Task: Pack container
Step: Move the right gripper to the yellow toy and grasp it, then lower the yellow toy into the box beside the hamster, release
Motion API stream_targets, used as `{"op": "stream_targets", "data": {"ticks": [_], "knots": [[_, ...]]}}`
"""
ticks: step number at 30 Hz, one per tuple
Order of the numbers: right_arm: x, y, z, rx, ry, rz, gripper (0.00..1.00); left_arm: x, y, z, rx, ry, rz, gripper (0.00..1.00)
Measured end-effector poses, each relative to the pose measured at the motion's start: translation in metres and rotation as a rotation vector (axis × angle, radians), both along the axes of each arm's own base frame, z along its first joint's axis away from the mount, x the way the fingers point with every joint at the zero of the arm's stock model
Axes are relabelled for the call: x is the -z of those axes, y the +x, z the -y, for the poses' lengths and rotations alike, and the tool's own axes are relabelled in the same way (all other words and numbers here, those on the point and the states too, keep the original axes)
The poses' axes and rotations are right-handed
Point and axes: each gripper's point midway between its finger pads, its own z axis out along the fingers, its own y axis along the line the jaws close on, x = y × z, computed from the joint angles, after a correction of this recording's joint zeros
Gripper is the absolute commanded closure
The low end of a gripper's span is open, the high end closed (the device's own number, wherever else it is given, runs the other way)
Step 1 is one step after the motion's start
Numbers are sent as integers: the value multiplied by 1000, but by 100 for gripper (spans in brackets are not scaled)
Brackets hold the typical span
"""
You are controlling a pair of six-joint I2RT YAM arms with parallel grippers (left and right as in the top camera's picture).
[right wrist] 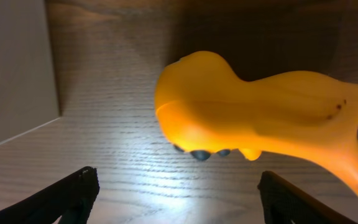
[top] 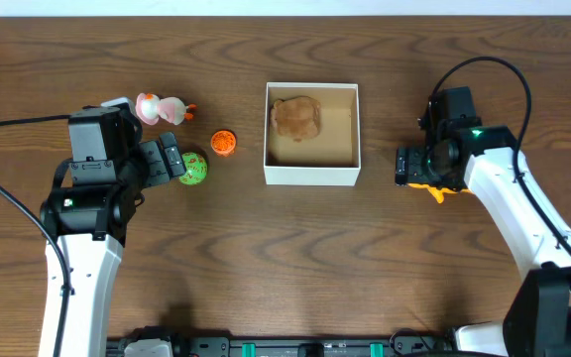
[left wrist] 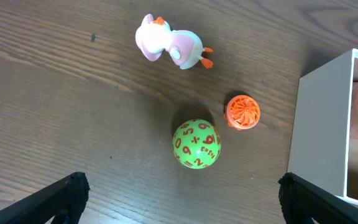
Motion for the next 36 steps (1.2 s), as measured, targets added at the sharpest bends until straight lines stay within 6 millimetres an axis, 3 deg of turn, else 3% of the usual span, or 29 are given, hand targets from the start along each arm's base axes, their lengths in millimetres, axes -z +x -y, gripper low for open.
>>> {"op": "stream_targets", "data": {"ticks": [9, 13, 19, 23, 31, 36], "knots": [[41, 4, 16, 46, -102, -86, 19, 0, 0, 0, 0, 0, 0, 2], [53, 11, 19, 59, -126, -85, 34, 0, 0, 0, 0, 0, 0, 2], [63, 15, 22, 66, -149, -93, 76, 0, 0, 0, 0, 0, 0, 2], [61, 15, 25, 74, -168, -92, 99, 0, 0, 0, 0, 0, 0, 2], [45, 9, 29, 75, -199, -166, 99, 0, 0, 0, 0, 0, 0, 2], [4, 24, 9, 8, -209, -143, 99, 0, 0, 0, 0, 0, 0, 2]]}}
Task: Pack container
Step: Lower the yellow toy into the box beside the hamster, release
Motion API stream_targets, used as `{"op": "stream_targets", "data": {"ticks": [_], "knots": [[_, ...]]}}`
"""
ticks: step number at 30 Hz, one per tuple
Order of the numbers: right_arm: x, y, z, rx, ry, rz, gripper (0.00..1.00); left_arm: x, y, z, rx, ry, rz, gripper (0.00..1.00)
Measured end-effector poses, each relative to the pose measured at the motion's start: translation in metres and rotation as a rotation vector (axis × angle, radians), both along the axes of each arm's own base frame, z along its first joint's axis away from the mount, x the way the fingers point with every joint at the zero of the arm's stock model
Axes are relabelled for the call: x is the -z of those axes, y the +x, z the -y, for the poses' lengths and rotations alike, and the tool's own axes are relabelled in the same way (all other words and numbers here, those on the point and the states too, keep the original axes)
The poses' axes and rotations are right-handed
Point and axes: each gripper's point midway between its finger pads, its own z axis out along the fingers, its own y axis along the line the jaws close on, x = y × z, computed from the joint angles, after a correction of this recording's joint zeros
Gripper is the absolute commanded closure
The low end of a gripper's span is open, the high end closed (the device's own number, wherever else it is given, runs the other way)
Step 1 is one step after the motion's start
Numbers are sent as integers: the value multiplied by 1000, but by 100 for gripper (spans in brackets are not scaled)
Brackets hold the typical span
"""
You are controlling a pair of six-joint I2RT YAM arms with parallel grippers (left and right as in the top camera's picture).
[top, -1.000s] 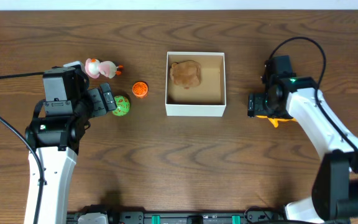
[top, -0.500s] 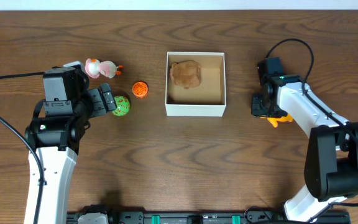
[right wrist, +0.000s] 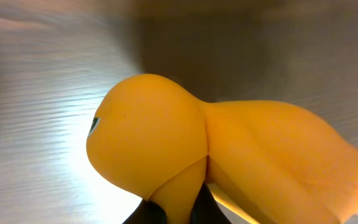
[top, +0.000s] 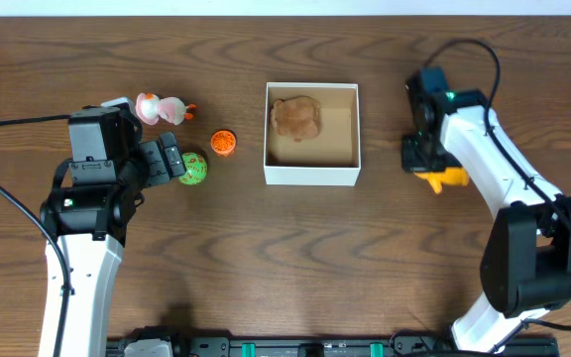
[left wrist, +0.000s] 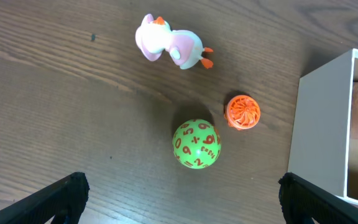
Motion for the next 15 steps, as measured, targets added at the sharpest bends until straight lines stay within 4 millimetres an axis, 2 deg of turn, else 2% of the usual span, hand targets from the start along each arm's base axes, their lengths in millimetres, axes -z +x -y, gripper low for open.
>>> {"op": "stream_targets", "data": {"ticks": [3, 6, 10, 12, 15], "knots": [[-32, 14, -29, -103, 15, 59, 99, 0, 0, 0, 0, 0, 0, 2], [-74, 25, -69, -263, 35, 153, 99, 0, 0, 0, 0, 0, 0, 2], [-115, 28, -117, -490, 46, 250, 99, 0, 0, 0, 0, 0, 0, 2], [-124, 25, -135, -610, 39, 274, 99, 0, 0, 0, 0, 0, 0, 2], [-126, 15, -162, -827, 14, 267, 99, 0, 0, 0, 0, 0, 0, 2]]}}
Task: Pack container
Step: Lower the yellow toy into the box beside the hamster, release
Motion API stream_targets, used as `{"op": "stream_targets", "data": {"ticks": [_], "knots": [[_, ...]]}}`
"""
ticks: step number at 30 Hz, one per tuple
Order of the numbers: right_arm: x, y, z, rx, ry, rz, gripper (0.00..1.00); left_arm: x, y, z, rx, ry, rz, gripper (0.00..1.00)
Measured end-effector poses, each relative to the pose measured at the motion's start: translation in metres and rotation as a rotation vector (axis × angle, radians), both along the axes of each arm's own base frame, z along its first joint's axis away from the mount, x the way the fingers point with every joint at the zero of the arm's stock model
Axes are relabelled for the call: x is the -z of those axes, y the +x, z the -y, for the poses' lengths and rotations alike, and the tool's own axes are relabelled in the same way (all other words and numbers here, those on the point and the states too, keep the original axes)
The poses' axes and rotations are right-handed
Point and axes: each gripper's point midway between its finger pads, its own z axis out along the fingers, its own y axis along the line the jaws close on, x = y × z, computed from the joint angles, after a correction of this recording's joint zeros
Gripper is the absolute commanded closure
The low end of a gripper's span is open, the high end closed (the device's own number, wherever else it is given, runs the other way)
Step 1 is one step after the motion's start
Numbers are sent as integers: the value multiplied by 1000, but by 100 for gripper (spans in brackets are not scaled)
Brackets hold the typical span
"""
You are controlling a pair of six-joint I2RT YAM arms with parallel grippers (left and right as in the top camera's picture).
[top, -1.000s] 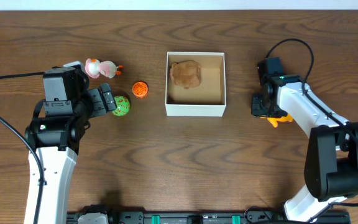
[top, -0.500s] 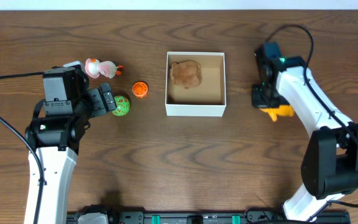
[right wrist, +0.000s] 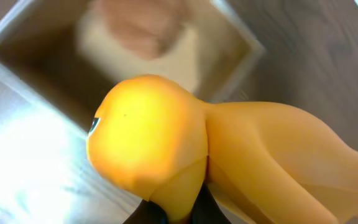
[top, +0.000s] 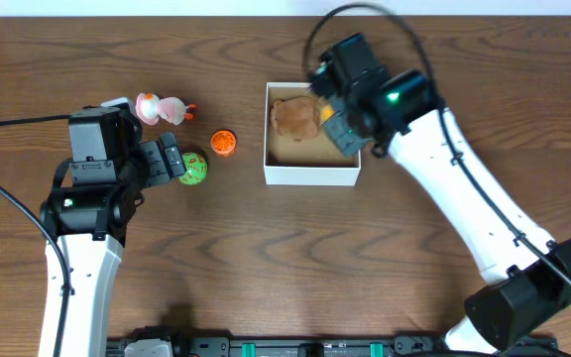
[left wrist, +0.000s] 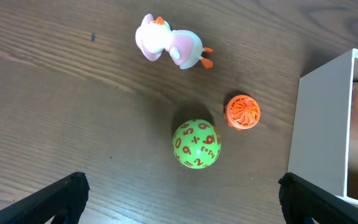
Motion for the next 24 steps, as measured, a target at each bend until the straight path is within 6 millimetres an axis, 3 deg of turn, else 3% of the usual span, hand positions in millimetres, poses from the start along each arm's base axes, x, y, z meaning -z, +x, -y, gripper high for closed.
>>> {"op": "stream_targets", "data": {"ticks": [3, 6, 15, 24], "knots": [[0, -9, -19, -175, -34, 3, 99, 0, 0, 0, 0, 0, 0, 2], [4, -14, -27, -297, -70, 1, 99, 0, 0, 0, 0, 0, 0, 2], [46, -18, -11, -656, -197, -55, 99, 0, 0, 0, 0, 0, 0, 2], [69, 15, 2, -808, -235, 51, 99, 0, 0, 0, 0, 0, 0, 2]]}}
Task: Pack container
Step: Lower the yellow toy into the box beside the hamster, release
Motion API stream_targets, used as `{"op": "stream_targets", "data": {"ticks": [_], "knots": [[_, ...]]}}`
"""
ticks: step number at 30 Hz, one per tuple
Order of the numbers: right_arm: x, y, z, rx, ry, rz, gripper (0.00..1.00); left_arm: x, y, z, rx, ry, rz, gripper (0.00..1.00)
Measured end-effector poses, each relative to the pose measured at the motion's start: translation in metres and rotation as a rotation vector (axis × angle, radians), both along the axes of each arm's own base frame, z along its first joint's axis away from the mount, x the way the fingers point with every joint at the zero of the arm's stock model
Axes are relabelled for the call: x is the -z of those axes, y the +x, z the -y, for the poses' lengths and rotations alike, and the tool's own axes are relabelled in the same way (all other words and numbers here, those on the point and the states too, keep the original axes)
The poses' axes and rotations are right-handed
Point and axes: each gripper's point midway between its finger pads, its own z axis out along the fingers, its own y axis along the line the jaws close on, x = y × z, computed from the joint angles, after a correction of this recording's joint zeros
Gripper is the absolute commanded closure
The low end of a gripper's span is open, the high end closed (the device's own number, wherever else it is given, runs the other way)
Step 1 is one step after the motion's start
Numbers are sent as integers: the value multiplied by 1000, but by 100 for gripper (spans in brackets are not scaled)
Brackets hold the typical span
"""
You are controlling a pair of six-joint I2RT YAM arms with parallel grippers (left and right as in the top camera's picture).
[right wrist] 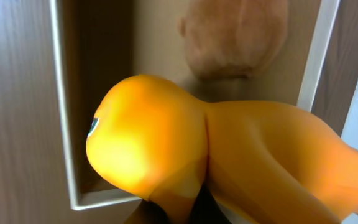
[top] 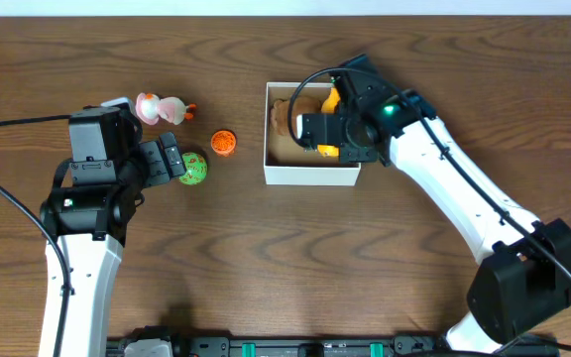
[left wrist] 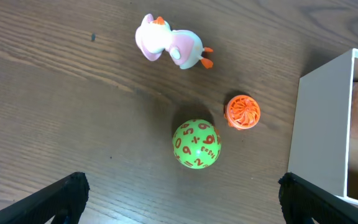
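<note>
A white open box [top: 311, 177] stands mid-table with a brown plush [top: 287, 116] in its far left corner. My right gripper [top: 337, 134] hangs over the box's right half, shut on an orange rubber toy [right wrist: 229, 149] that fills the right wrist view above the box wall [right wrist: 59, 93] and the plush [right wrist: 235, 37]. Left of the box lie a green numbered ball [left wrist: 196, 144], an orange ridged ball [left wrist: 243, 112] and a pink duck [left wrist: 168, 48]. My left gripper [left wrist: 179, 199] stands open above them, nothing between its fingertips [left wrist: 61, 194].
The box's left wall [left wrist: 319, 124] rises at the right of the left wrist view. The three small toys sit close together between my left arm [top: 92, 188] and the box. Bare wooden table [top: 266, 268] lies in front.
My right gripper, with the orange toy in it, has shifted from the box's far right corner to over its right half, turned to a new angle. The left arm is unchanged.
My right gripper stood open over the orange toy on the table right of the box. Then it was shut on the toy there. Then it held the toy at the box's far right corner, and now over the box. The left arm stayed still.
</note>
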Motion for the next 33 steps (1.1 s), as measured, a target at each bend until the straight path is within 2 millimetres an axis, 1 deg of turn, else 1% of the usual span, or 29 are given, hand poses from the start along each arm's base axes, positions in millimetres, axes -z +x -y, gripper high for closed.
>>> {"op": "stream_targets", "data": {"ticks": [4, 9, 13, 19, 21, 25, 27, 29, 30, 31, 33], "knots": [[4, 4, 4, -51, 7, -2, 99, 0, 0, 0, 0, 0, 0, 2], [7, 2, -4, -100, 42, -20, 99, 0, 0, 0, 0, 0, 0, 2], [21, 0, -8, -120, 49, -60, 99, 0, 0, 0, 0, 0, 0, 2], [48, -4, -5, -117, 16, -131, 99, 0, 0, 0, 0, 0, 0, 2], [56, -4, -3, -111, -5, -146, 96, 0, 0, 0, 0, 0, 0, 2], [70, -3, 5, -90, -51, -167, 82, 0, 0, 0, 0, 0, 0, 2], [73, -5, 7, -84, -66, -176, 80, 0, 0, 0, 0, 0, 0, 2], [74, -4, 10, -64, -80, -174, 69, 0, 0, 0, 0, 0, 0, 2], [74, -2, 12, -49, -83, -169, 57, 0, 0, 0, 0, 0, 0, 2], [73, 0, 12, -32, -83, -163, 1, 0, 0, 0, 0, 0, 0, 2], [72, 3, 13, -6, -82, -151, 1, 0, 0, 0, 0, 0, 0, 2]]}}
